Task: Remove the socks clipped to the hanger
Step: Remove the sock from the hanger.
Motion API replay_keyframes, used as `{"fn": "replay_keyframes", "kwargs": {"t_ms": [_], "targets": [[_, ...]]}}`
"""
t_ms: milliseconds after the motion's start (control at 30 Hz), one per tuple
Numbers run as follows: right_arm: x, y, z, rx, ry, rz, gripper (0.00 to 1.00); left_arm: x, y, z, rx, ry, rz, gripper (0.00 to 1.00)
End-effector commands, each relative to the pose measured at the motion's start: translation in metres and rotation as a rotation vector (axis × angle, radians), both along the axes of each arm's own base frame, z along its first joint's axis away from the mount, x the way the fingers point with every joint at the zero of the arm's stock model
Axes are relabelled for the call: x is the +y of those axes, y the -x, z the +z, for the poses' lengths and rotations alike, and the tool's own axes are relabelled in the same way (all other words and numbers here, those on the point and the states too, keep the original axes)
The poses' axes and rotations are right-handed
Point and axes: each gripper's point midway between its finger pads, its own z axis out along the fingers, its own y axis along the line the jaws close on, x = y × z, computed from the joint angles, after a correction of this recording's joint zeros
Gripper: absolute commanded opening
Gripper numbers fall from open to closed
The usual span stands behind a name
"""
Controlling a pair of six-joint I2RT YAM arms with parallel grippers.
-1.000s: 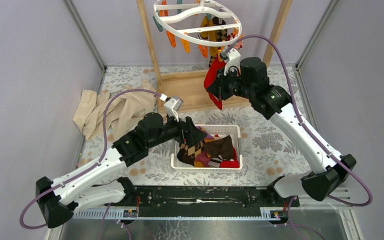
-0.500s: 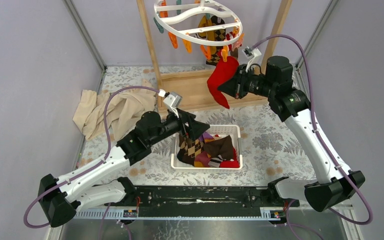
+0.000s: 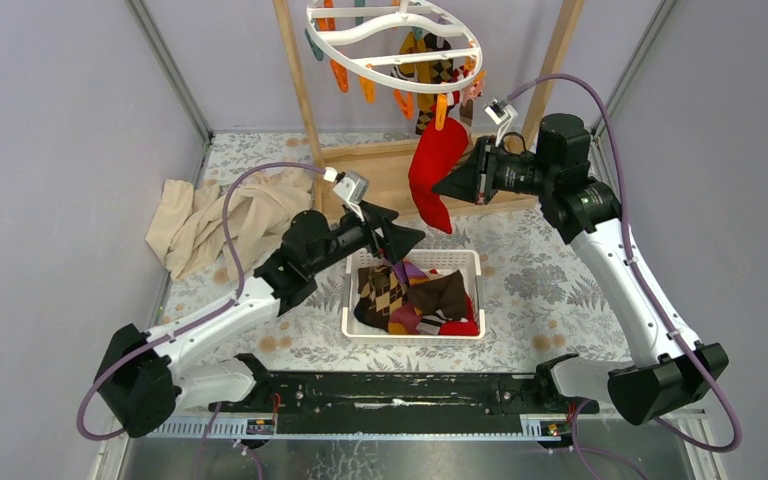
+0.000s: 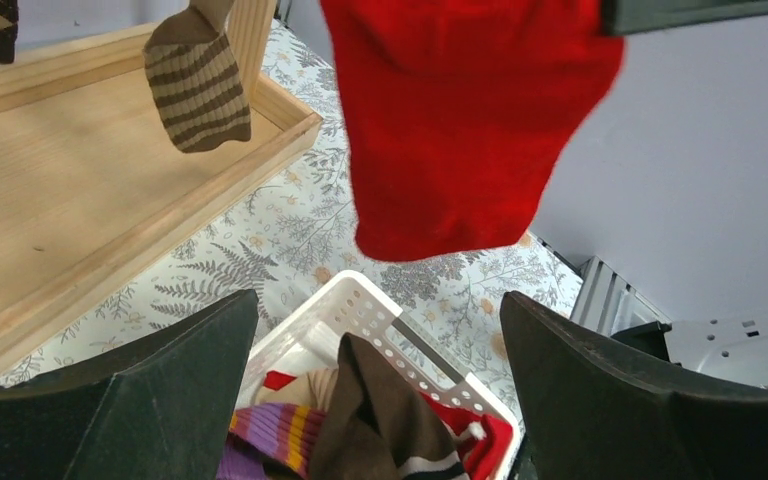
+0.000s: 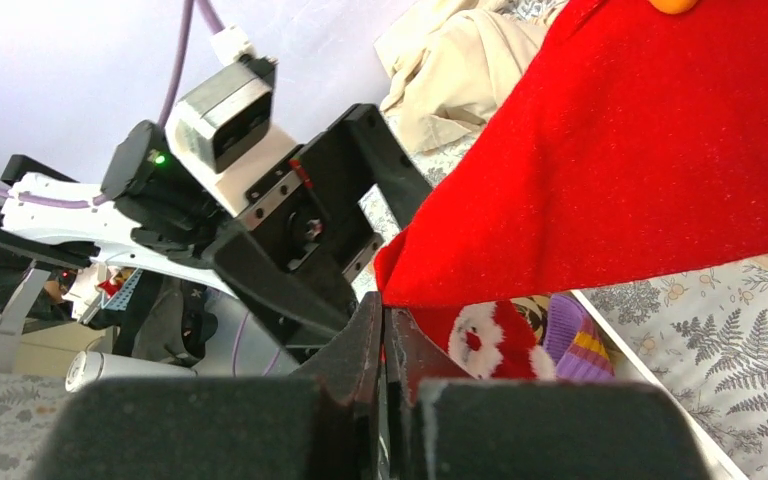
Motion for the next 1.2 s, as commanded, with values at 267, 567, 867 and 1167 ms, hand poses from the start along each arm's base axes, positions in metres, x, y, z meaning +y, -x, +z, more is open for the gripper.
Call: {"fn": "replay_keyframes", "kwargs": {"t_ms": [267, 567, 867, 1167], "targets": [[-0.001, 0.018, 0.014, -0.02, -0.036, 0.06, 0.0, -0.013, -0.023, 0.066, -0.167, 0.185, -0.108, 0.98], [0.001, 0.015, 0.008, -0.005, -0.031, 0.059, 0.0, -0.024, -0.019, 0.071, -0.158, 0.239, -0.177, 0.98], [-0.001, 0.012, 0.004, -0.01, -0.01, 0.045, 0.0, -0.03, -0.019, 0.07, -0.145, 0.244, -0.212, 0.94], [-0.003, 0.007, 0.0, -0.005, 0.003, 0.013, 0.0, -0.036, -0.017, 0.058, -0.089, 0.209, -0.248, 0.54]]}}
